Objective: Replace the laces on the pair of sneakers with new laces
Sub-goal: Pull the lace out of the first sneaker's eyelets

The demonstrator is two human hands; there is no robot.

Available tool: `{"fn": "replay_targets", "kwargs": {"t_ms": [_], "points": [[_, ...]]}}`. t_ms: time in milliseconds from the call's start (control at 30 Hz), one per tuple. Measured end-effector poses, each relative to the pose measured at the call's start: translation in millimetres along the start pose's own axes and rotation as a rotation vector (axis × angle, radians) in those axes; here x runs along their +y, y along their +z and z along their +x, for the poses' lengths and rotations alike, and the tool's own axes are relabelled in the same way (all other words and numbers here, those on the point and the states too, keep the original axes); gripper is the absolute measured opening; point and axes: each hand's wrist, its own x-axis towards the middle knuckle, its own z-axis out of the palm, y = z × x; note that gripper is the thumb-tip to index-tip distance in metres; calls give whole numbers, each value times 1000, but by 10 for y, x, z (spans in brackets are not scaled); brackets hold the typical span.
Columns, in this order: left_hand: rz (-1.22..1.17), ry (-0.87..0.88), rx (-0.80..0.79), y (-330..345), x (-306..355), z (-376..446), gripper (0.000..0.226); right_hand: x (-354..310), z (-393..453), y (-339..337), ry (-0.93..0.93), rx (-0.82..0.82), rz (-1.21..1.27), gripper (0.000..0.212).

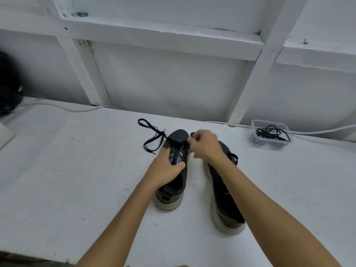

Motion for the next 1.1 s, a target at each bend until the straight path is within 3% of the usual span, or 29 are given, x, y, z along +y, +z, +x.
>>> {"fn": "replay_targets", "kwargs": {"t_ms": [67,133,267,333,467,567,633,667,733,800,833,967,1100], "points": [[-2,-15,-14,-1,-7,0,46,-39,64,-156,32,205,177,18],[-10,-23,-18,1,-4,-2,50,-77,62,-277,84,259,244,21],[0,-18,-3,-2,11,0,41,-80,-92,-155,158,-137,15,34],[1,-19,-3,-6,28,-8,34,-65,-127,-18,86,-177,-34,22],[-4,-18,-9,-9,23,-10,34,-5,4,69,33,-43,-15,20],[3,-24,-22,-10,28,-17,52,3,130,-45,-4,301,199,14],[6,-18,-20,-15,36,-30,56,-27,144,-194,13,398,282,13],[8,-18,-18,-17,42,-38,56,-41,114,-230,52,335,279,17],[19,-25,-15,-19,48,-42,60,-58,0,-228,154,61,148,30],[34,-19,-9,-15,47,-32,49,-33,-106,-118,165,-160,30,33],[35,-21,-10,-14,48,-29,42,-7,-122,-42,139,-188,12,30],[22,-21,-8,-13,42,-24,31,31,-27,44,52,-79,47,12],[-5,-21,-18,-15,43,-35,33,-8,94,-137,13,300,316,10]]}}
